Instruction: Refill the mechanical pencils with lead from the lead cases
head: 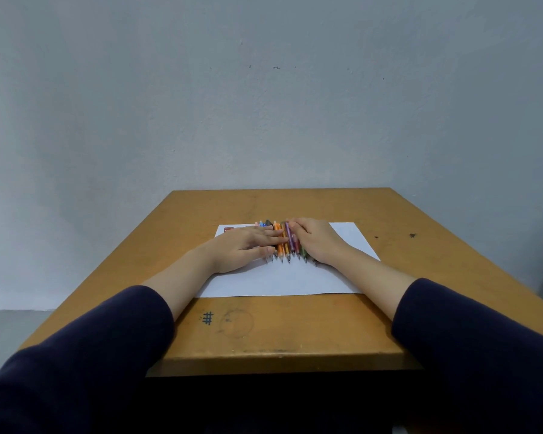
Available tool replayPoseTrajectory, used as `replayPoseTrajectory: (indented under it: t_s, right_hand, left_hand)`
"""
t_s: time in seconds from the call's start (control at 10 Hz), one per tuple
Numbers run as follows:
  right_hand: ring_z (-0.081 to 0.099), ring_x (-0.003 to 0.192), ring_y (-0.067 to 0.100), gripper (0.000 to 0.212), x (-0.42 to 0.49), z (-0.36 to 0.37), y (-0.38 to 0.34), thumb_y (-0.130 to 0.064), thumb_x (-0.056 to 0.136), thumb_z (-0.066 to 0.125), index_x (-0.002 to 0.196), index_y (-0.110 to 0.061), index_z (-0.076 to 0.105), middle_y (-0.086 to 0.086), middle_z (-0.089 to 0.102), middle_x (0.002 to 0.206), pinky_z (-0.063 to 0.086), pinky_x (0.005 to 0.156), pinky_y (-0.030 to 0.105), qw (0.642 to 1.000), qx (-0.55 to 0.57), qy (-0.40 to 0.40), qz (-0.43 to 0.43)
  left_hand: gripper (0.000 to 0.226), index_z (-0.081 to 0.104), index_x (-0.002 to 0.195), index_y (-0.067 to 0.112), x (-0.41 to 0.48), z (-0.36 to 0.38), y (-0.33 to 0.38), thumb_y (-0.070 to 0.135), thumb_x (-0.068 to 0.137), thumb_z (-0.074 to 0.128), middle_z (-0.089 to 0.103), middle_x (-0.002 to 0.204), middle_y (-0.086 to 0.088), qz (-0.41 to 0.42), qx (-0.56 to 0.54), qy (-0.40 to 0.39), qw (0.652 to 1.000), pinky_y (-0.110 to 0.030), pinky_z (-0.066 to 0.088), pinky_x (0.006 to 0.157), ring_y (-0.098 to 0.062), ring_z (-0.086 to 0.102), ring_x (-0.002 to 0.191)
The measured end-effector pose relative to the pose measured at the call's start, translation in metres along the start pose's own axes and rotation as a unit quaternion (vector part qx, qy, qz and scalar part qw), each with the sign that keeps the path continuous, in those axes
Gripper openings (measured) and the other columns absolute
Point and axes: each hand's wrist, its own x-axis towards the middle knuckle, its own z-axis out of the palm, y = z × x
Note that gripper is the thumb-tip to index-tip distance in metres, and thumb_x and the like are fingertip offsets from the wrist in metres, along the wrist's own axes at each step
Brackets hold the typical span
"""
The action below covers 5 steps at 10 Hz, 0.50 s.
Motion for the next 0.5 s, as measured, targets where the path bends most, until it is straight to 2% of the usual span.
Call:
replayPoseTrajectory:
  t_s: [0.1,0.2,0.3,0.4,0.5]
  right_hand:
    - [0.055,0.115,0.024,0.043,-0.002,-0.003,-0.003,-0.033,0.103,0.030,0.128,-0.010,0.056,0.013,0.062,0.123,0.040,0.092,0.028,0.997,0.046,0.050,0.021]
    - [0.055,0.115,0.024,0.040,-0.004,-0.006,-0.004,-0.029,0.103,0.032,0.128,-0.010,0.056,0.013,0.063,0.122,0.040,0.091,0.027,0.995,0.059,0.076,0.030]
    - [0.050,0.122,0.020,0.033,-0.008,-0.013,-0.008,-0.021,0.102,0.038,0.126,-0.012,0.059,0.008,0.058,0.130,0.038,0.091,0.024,0.996,0.045,0.074,0.038]
    - [0.053,0.116,0.018,0.029,-0.011,-0.021,-0.008,-0.017,0.099,0.042,0.120,-0.015,0.063,0.007,0.057,0.131,0.045,0.083,0.026,0.995,0.053,0.070,0.048]
    - [0.057,0.111,0.024,0.028,-0.027,-0.029,-0.014,-0.014,0.097,0.044,0.117,-0.018,0.065,0.007,0.055,0.132,0.049,0.077,0.030,0.997,0.036,0.048,0.049]
  left_hand:
    - [0.044,0.044,0.142,0.028,-0.002,-0.001,0.003,0.042,0.101,0.034,0.036,0.149,0.014,-0.003,0.008,0.042,0.999,-0.018,0.017,0.110,0.004,0.025,0.137]
    - [0.046,0.047,0.140,0.024,-0.003,-0.003,0.006,0.042,0.100,0.035,0.044,0.146,0.007,-0.026,0.050,0.107,0.993,-0.028,0.030,0.109,-0.003,0.036,0.133]
    - [0.038,0.055,0.134,0.022,-0.004,-0.007,0.011,0.034,0.100,0.041,0.052,0.140,0.004,-0.086,0.133,0.142,0.977,-0.032,0.038,0.102,-0.013,0.046,0.128]
    - [0.035,0.064,0.122,0.018,-0.003,-0.019,0.017,0.034,0.099,0.042,0.066,0.118,0.000,-0.155,0.156,0.151,0.964,-0.027,0.044,0.080,-0.016,0.056,0.105]
    - [0.035,0.066,0.119,0.015,-0.008,-0.026,0.025,0.034,0.099,0.043,0.068,0.113,0.000,-0.198,0.149,0.167,0.954,-0.029,0.050,0.076,-0.016,0.061,0.096]
